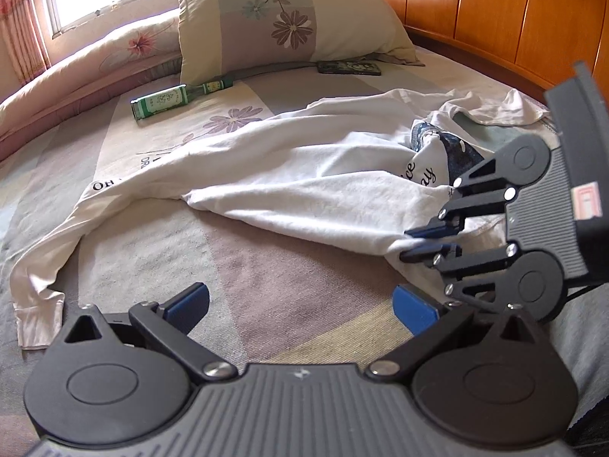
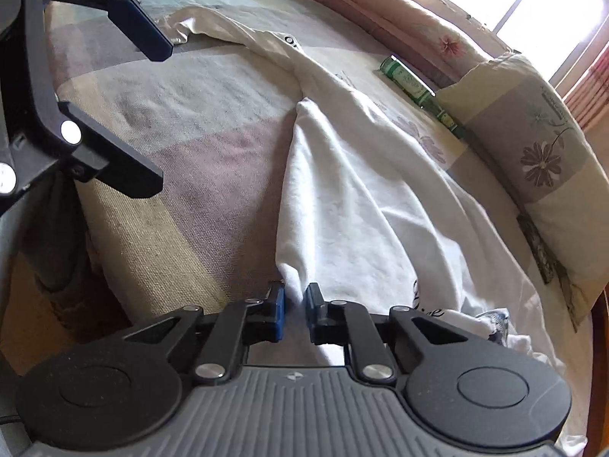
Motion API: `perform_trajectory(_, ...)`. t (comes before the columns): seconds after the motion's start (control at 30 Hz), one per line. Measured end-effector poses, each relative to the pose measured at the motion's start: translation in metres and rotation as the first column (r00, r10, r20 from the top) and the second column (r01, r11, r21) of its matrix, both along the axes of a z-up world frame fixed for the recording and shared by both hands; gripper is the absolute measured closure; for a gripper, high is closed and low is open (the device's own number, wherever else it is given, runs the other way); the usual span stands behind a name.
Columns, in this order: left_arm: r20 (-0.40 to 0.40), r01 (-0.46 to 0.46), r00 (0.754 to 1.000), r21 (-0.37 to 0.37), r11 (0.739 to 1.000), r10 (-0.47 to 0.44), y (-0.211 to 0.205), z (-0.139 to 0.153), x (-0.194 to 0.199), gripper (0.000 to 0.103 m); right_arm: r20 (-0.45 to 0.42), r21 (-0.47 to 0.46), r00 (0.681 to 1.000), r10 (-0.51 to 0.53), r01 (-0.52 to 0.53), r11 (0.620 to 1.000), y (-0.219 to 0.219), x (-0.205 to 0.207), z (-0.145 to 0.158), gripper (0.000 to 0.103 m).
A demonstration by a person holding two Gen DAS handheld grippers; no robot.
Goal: Fold clothes
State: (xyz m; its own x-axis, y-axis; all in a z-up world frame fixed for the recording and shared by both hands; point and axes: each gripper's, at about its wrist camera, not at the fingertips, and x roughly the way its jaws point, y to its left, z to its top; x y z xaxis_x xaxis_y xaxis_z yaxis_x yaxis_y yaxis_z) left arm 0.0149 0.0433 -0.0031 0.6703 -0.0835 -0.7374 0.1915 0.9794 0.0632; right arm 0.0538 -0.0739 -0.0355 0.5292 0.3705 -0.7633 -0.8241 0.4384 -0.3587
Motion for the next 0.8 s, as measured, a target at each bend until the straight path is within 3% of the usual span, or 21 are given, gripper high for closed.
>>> perform_trajectory(0.27, -0.023, 0.009, 1.0, -0.01, 1.0, -0.01, -0.007, -0.007, 0.008, 0.001, -0.002, 0.14, 0.992, -0.123, 0.123, 0.983, -0.035, 0.047, 0.042, 0.092)
perform_trajectory(0.37, -0.031, 0.016, 0.999, -0.008, 1.0, -0.016, -0.01, -0.008, 0.012, 0.001, 0.016, 0.161, 0.983, -0.185, 0.18, 0.97, -0.05, 0.07, 0.052, 0.097)
perform_trajectory(0.6, -0.048, 0.022, 0.999, -0.01, 1.0, -0.023, -0.018, -0.012, 0.024, 0.001, -0.055, 0.173, 0.952, -0.302, 0.307, 0.936, -0.081, 0.124, 0.046, 0.098)
perform_trajectory(0.7, -0.055, 0.024, 0.998, -0.006, 1.0, -0.024, -0.019, -0.015, 0.028, 0.001, -0.075, 0.177, 0.965, -0.253, 0.262, 0.949, -0.077, 0.106, 0.046, 0.098)
perform_trajectory(0.8, -0.069, 0.024, 0.997, 0.016, 1.0, -0.023, -0.022, -0.02, 0.03, 0.001, -0.089, 0.179, 0.98, -0.176, 0.19, 0.965, -0.069, 0.079, 0.049, 0.09)
